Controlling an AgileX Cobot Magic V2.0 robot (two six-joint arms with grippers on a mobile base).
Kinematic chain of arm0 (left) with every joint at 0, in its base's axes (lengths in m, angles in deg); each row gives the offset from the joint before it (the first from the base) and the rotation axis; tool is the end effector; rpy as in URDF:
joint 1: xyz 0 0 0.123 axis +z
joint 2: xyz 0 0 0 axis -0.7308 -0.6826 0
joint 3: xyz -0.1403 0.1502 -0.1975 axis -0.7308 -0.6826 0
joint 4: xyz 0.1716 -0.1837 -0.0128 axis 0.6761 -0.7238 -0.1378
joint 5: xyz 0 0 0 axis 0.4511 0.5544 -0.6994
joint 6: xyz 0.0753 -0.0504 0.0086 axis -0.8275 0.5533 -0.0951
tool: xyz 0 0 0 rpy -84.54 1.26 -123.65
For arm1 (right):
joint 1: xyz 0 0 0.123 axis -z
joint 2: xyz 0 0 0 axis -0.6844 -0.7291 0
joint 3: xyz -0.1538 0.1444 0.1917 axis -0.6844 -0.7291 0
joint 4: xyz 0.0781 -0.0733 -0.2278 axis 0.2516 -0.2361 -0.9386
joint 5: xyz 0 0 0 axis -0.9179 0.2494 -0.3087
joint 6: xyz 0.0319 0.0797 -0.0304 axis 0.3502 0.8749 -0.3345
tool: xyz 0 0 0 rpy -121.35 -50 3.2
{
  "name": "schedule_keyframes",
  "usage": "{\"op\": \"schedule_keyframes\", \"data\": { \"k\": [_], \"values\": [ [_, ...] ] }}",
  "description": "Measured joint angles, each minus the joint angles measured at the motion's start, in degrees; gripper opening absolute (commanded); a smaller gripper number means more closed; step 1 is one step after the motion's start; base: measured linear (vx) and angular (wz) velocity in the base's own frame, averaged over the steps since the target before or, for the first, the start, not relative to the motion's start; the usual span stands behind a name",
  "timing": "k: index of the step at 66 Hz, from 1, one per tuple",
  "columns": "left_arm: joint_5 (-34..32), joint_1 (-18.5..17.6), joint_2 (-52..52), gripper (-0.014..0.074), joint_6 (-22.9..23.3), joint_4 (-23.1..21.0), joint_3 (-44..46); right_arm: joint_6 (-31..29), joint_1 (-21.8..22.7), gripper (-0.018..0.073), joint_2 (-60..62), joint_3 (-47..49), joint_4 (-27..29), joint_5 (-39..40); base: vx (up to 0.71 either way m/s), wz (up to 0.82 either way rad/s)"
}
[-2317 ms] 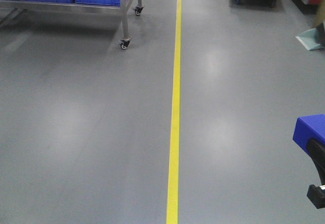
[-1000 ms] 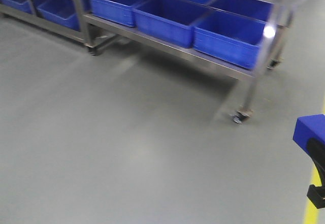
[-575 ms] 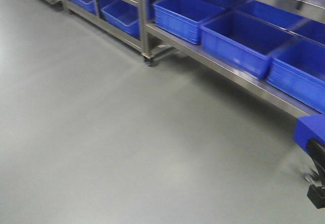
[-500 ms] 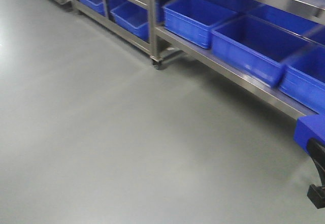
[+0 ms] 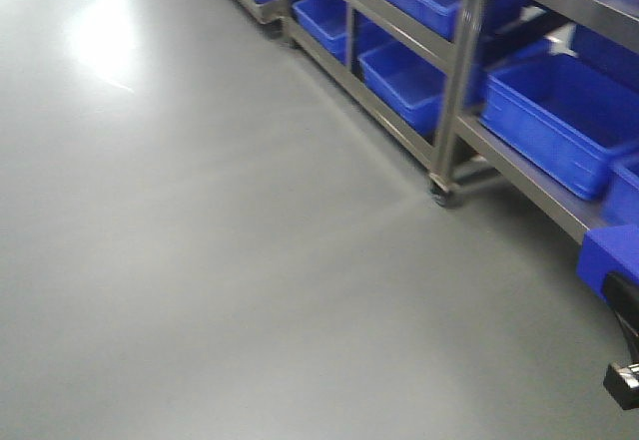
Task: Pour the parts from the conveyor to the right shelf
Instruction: 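Drive along the yellow floor line toward the blue bin shelves, then turn and drive up to the empty blue bin on the shelf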
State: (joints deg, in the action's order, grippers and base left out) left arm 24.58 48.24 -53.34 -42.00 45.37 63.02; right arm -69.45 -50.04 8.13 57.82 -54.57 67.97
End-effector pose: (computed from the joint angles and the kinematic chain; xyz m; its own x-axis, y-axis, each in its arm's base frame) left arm 0.0596 0.0014 0.1931 -0.0702 -0.0304 -0.9971 -0.0252 0.9993 -0.0287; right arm 0.1028 0.0151 0.2651 -0.2321 -0.1320 -0.9637 -0.1719 0.9807 -0.0930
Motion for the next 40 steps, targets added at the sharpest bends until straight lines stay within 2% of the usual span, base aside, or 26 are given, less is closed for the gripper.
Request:
{"op": "schedule_keyframes", "data": {
  "k": [20, 40],
  "values": [
    [-0.1, 0.0, 0.0, -0.0006, 0.0, 0.0, 0.0, 0.0, 0.0, -0.0005, 0.0, 0.0, 0.0, 0.0, 0.74, 0.45],
    [-0.1, 0.0, 0.0, -0.0006, 0.0, 0.0, 0.0, 0.0, 0.0, -0.0005, 0.0, 0.0, 0.0, 0.1, 0.76, 0.28]
  ]
}}
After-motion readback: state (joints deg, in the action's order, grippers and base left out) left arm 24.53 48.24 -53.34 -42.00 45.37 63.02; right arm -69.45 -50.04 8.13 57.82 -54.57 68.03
